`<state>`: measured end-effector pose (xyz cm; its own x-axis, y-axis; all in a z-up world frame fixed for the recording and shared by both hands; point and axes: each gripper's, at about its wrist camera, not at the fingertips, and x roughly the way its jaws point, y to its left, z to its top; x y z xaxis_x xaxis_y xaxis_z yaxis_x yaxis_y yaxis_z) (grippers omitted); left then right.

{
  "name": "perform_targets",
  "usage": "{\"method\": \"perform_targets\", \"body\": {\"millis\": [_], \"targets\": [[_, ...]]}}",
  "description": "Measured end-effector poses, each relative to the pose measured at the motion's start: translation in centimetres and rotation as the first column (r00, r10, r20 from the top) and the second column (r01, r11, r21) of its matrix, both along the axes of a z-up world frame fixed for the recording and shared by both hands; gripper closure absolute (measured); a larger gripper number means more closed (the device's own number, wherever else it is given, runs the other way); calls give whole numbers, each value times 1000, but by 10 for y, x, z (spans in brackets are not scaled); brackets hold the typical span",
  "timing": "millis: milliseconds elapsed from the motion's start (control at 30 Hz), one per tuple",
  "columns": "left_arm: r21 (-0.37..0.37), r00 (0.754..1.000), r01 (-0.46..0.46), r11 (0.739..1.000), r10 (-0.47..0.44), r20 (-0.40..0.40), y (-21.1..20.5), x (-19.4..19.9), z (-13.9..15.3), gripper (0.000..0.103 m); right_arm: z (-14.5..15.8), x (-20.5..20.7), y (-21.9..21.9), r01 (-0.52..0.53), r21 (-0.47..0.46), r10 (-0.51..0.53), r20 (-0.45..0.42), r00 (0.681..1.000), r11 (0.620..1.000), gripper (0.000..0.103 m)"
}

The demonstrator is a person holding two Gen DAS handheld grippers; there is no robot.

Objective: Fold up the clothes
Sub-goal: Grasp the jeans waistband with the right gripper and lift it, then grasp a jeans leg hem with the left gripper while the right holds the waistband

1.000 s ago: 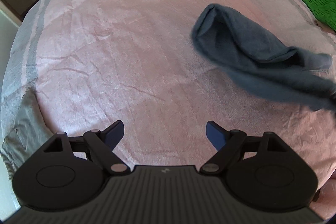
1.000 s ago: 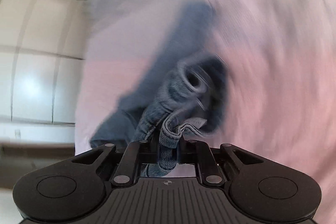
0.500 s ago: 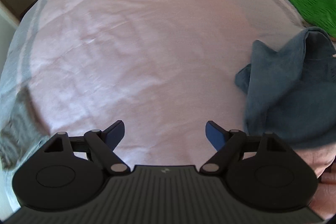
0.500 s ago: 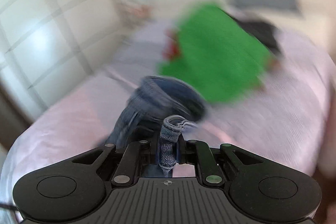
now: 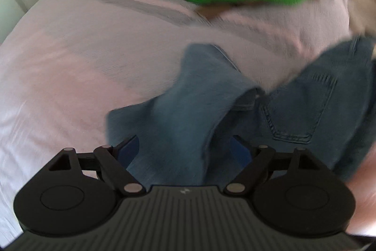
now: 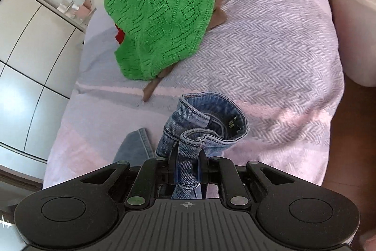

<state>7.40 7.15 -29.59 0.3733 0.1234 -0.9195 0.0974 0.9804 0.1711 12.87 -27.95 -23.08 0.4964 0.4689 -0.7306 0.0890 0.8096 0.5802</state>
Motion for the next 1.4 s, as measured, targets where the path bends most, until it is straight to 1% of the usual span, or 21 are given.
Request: {"method": "perform_targets", "body": {"millis": [33,67,100,133,167,233,333,400,433,533,633,667,733,767,833,900,1000,1067,1133,1300,1400], "targets": [[2,999,43,999,-43,-1,-13,14,-7,21,2,2,2,-13,-4,13,6,1000,1000,91],[-4,1000,29,1000,-29,5,-13,20,-10,30,7,3,6,-30,-11,30,14,999,999,91],[-16,1000,-22,1000,22,14,-4,21,-12,45,13,5,10,-52,-17,53,23,998,998,91],[-29,997,-73,997,74,22,5,22,-13,80,17,9,14,-73,-18,74,31,997,997,91],[-42,992,-124,991,125,30,14,22,-14,95,22,14,19,-98,-17,99,42,994,995,91],[-87,967,-241,967,247,63,41,19,-8,95,38,24,36,-166,-6,166,96,981,986,91],[-144,879,-425,894,446,172,109,-13,41,96,67,42,69,-281,25,272,190,944,959,91],[-141,787,-547,825,564,250,155,-41,81,96,92,56,97,-357,67,330,256,909,932,91],[-133,721,-620,773,628,292,182,-61,104,96,105,62,110,-389,85,349,297,888,917,91],[-169,495,-786,594,770,404,250,-135,168,96,142,77,146,-468,134,377,420,825,874,91],[-187,295,-893,409,846,445,298,-212,210,96,158,90,167,-493,158,370,478,797,856,91],[-188,243,-915,357,858,452,306,-234,214,96,158,94,172,-489,138,375,476,795,861,92],[-175,172,-947,268,888,427,316,-272,213,91,138,106,180,-462,102,395,377,838,881,92],[-150,141,-965,214,911,387,320,-290,205,74,119,112,182,-440,97,397,295,869,893,92],[-97,91,-987,130,938,336,315,-319,184,61,71,124,183,-389,94,380,97,920,917,91],[-74,53,-995,74,964,262,300,-346,154,57,30,122,186,-381,50,382,-21,924,923,91],[-82,8,-996,20,991,134,269,-375,108,55,-21,109,197,-393,-33,384,-145,912,919,91],[-95,3,-995,10,998,64,246,-382,80,55,-40,101,202,-394,-64,380,-168,910,917,91],[-118,8,-993,10,1000,19,231,-383,57,55,-45,103,201,-395,-51,386,-137,912,917,91],[-198,27,-980,22,999,-25,225,-377,8,59,-52,115,193,-404,-46,397,-106,911,914,91],[-263,11,-965,3,999,-31,251,-370,-20,62,-53,110,184,-384,-46,377,-103,920,922,91]]}}
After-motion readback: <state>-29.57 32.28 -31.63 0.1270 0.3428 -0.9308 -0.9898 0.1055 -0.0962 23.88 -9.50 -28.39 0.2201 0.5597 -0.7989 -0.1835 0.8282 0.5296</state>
